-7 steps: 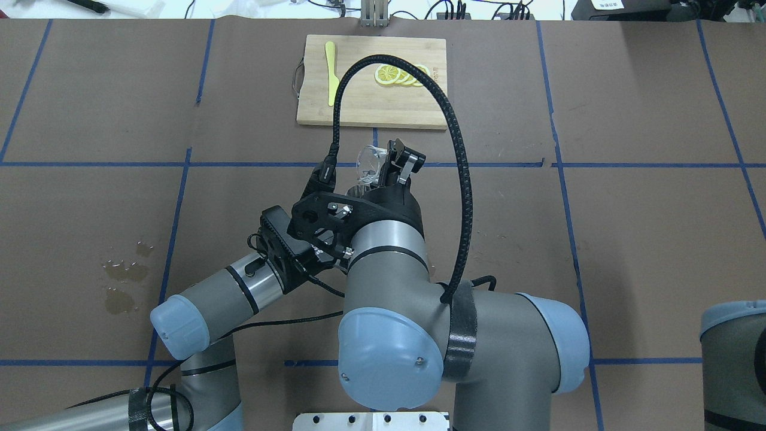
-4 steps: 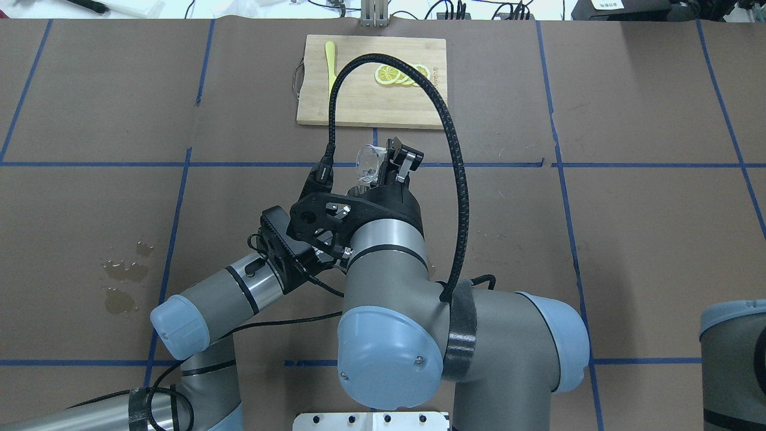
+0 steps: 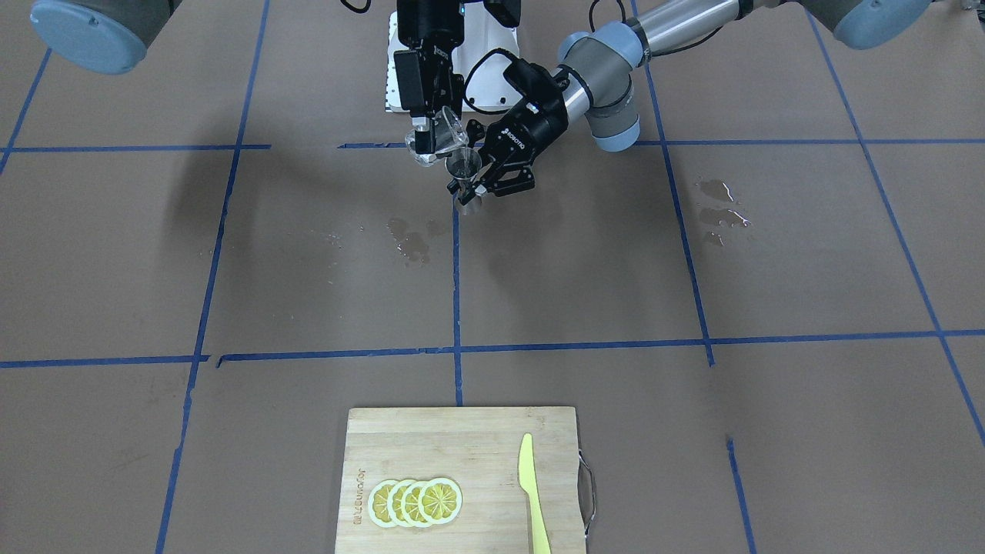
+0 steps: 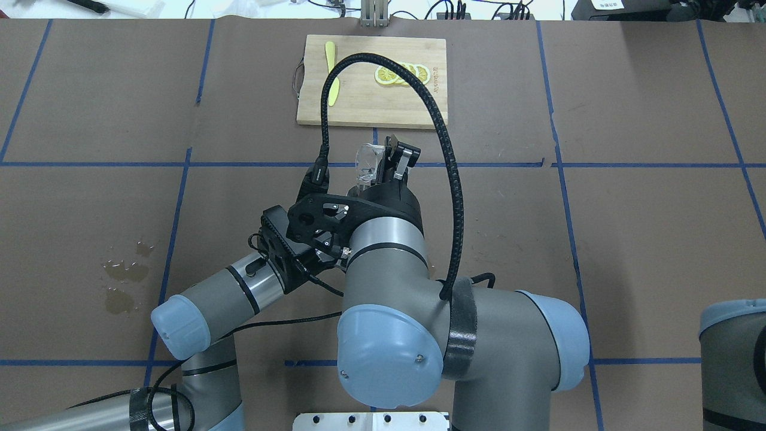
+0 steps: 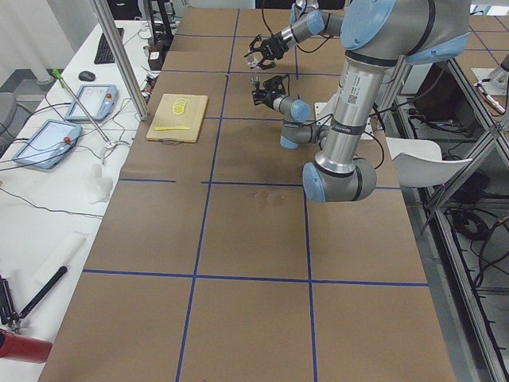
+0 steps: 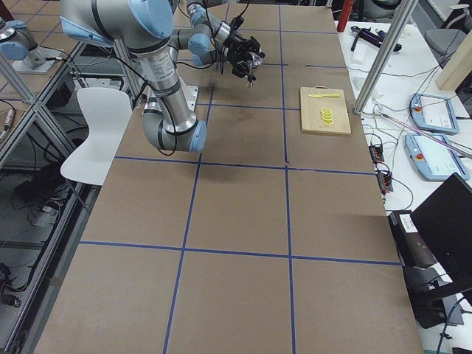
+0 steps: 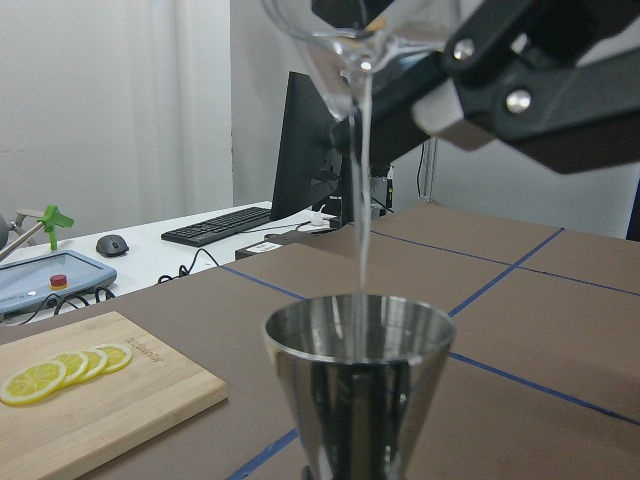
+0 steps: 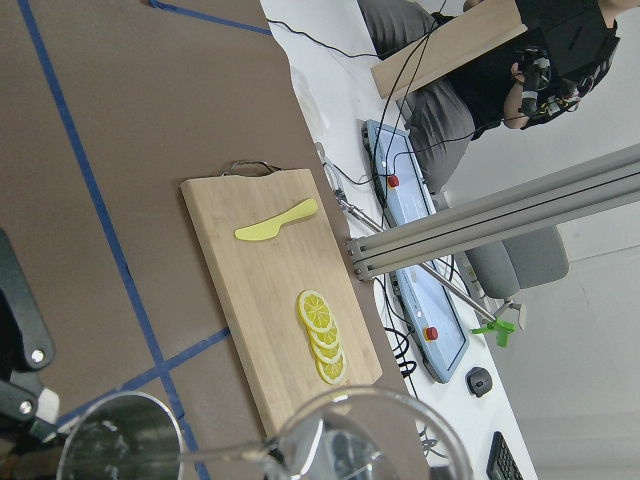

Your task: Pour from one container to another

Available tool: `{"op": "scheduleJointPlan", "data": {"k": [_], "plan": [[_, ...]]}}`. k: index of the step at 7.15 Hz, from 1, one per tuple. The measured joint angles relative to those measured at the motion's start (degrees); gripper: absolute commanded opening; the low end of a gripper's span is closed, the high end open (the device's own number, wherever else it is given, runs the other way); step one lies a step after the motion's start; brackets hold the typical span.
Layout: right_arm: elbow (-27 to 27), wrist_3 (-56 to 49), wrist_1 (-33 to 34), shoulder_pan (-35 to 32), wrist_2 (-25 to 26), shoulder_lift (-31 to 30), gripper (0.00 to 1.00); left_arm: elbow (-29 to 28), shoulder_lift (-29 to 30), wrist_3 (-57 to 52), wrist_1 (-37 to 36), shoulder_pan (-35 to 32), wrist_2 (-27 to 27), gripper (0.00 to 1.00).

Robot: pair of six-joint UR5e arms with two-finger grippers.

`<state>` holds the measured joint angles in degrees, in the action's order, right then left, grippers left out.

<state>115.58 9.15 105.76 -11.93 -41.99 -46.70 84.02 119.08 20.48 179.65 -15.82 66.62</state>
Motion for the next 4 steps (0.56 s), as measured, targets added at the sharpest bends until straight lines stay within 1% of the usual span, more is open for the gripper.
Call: {"op": "scheduleJointPlan", "data": {"k": [2,4], "plan": [[0.0,2.08,-0.36,-0.02,0.04,-0.06,0.0,0.0,0.0,0.0,0.0,0.0,0.04,0.0],[0.0,10.97,-0.85,0.02,-0.09,-0.5,0.0,0.0,-0.05,0.0,0.0,-0.03,0.01,0.0]]}}
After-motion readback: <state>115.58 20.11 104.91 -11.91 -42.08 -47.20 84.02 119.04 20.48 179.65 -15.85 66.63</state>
